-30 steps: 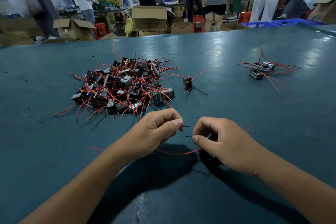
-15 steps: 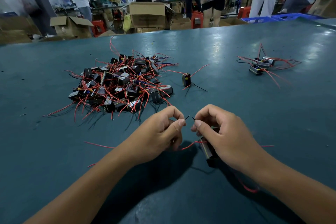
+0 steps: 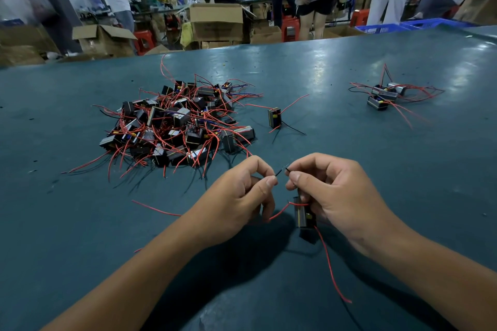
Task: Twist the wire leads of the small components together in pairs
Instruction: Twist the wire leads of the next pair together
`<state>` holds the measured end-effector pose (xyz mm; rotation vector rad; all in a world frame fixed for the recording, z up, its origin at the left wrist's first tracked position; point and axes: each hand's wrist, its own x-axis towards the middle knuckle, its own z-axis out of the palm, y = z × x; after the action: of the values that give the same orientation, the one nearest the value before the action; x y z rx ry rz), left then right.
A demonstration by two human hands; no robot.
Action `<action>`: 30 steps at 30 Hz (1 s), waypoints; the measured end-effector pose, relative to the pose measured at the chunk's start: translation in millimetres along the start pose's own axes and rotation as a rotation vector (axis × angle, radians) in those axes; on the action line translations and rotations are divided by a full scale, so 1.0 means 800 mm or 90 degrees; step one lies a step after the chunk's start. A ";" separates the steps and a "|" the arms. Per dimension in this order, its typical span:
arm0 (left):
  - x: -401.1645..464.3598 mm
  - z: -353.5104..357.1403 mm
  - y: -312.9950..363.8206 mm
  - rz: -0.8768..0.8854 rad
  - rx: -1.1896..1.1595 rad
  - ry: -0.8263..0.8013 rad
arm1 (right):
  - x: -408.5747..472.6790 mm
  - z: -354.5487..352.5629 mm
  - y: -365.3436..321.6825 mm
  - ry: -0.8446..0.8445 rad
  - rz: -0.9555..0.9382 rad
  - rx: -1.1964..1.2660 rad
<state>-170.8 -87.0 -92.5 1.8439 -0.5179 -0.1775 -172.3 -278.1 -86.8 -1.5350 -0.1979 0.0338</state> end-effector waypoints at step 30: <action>-0.002 0.020 0.005 0.014 0.004 0.040 | -0.001 0.009 0.009 -0.011 -0.071 -0.006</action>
<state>-179.4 -101.3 -94.5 1.8436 -0.4945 -0.1027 -173.3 -270.9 -94.3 -1.5305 -0.2966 -0.0425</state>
